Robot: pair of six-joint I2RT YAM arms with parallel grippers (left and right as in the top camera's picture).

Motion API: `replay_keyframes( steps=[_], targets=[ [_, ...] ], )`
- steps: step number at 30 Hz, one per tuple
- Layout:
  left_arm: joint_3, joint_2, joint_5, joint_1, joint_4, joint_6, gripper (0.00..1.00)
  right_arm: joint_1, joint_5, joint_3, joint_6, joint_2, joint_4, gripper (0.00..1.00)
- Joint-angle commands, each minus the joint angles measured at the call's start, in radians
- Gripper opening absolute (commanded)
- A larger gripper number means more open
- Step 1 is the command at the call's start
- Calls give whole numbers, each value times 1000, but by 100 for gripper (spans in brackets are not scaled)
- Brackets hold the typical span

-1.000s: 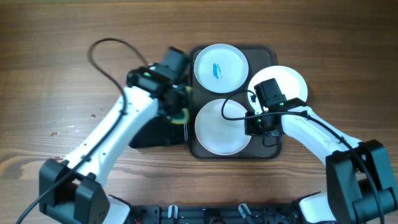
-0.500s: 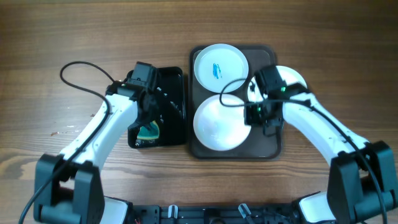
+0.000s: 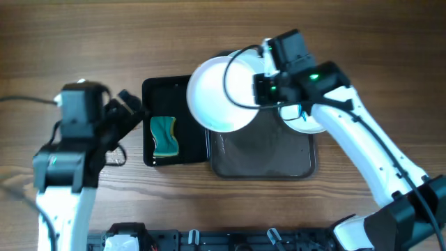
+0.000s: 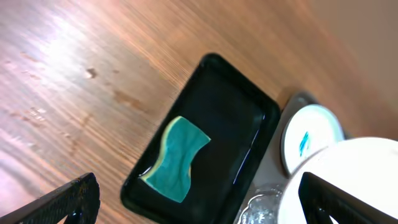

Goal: Clean dirty plates on tray and stack at the side
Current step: 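Lift the cleaned front plate with the right gripper and carry it right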

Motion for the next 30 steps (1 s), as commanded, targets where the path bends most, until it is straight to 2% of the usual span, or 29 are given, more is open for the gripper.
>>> replay_keyframes(
  steps=[1, 4, 8, 18, 30],
  targets=[
    [16, -91, 35, 63, -33, 2, 100, 107, 132, 100, -16, 116, 22, 4],
    [16, -126, 34, 68, -45, 2, 100, 203, 360, 183, -17, 206, 51, 4],
    [16, -118, 34, 68, -44, 2, 100, 312, 720, 184, -37, 192, 156, 4],
    [15, -100, 34, 68, -44, -5, 100, 491, 1019, 184, -256, 166, 219, 4],
    [15, -98, 34, 68, -44, -5, 100, 621, 1276, 183, -307, 165, 220, 4]
  ],
)
